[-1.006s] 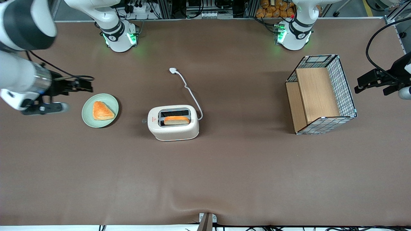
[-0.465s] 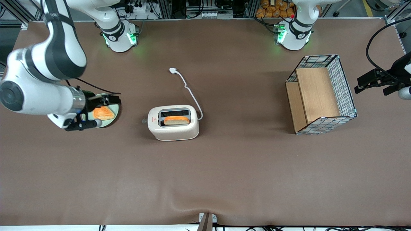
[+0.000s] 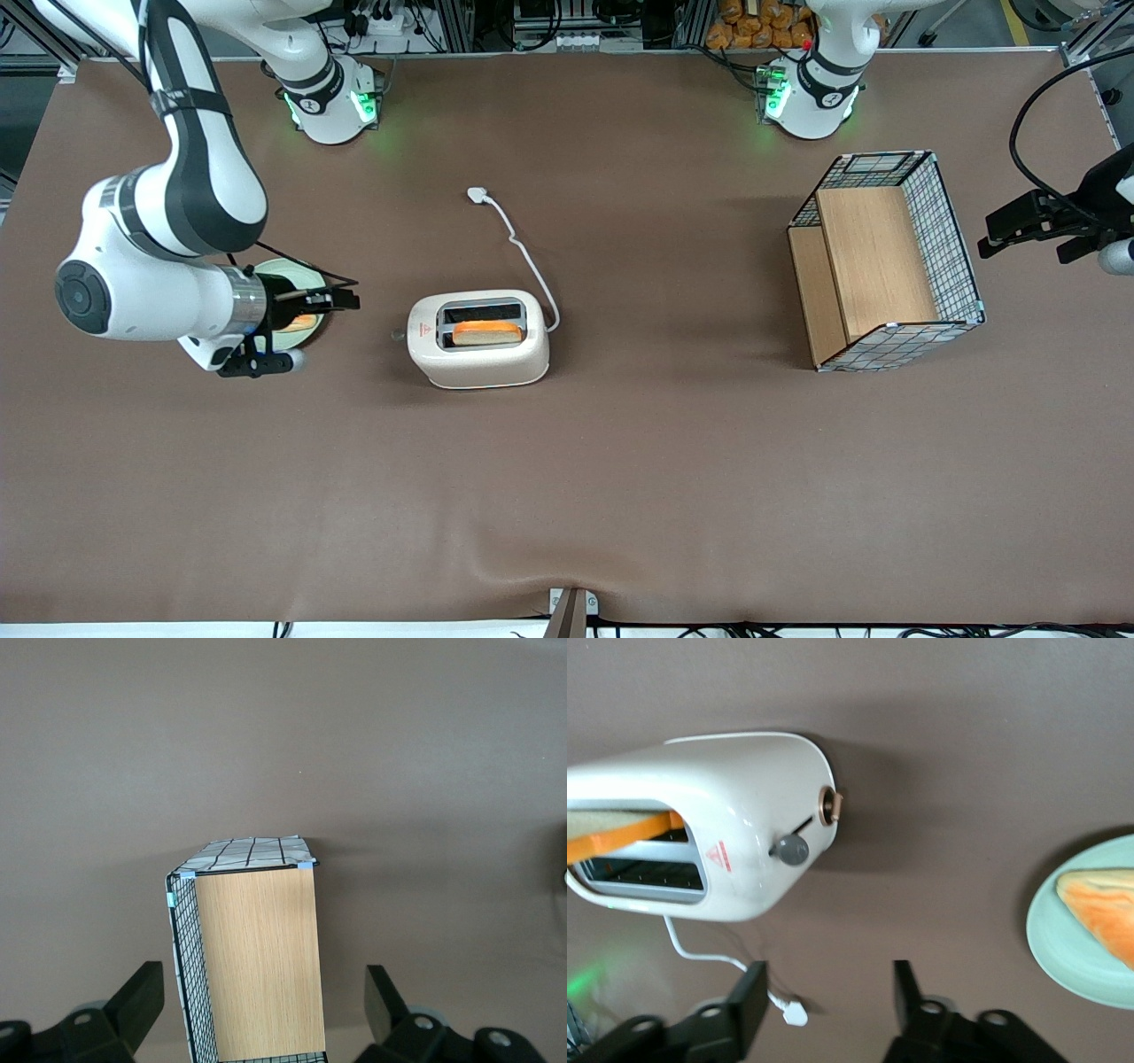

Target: Press toaster button with right arm

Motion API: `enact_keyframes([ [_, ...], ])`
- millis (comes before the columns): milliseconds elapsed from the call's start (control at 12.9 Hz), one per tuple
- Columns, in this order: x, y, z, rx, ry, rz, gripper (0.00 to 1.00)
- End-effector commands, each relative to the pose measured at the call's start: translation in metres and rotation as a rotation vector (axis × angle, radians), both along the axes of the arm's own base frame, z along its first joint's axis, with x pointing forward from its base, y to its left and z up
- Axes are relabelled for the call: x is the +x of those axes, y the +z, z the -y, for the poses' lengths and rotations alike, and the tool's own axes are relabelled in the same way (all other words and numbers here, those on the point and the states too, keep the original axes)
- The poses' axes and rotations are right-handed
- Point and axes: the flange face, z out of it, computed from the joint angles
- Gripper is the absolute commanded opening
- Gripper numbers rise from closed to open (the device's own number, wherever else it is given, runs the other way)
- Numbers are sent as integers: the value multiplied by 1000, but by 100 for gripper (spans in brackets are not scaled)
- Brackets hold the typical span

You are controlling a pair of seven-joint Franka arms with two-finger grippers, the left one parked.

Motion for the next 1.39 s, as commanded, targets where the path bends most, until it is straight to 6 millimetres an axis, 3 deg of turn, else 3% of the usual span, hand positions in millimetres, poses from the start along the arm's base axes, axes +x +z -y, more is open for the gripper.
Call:
enact_keyframes([
  [0,-1,-10,-18,20,1,33,0],
  [310,-4,-26,-41,12,16,83,0],
  [774,-3,-49,-57,5,30,85,0],
  [1239,0,-68,-53,67,-39,44,0],
  [1316,2,-72,-45,89,-54,36,0],
])
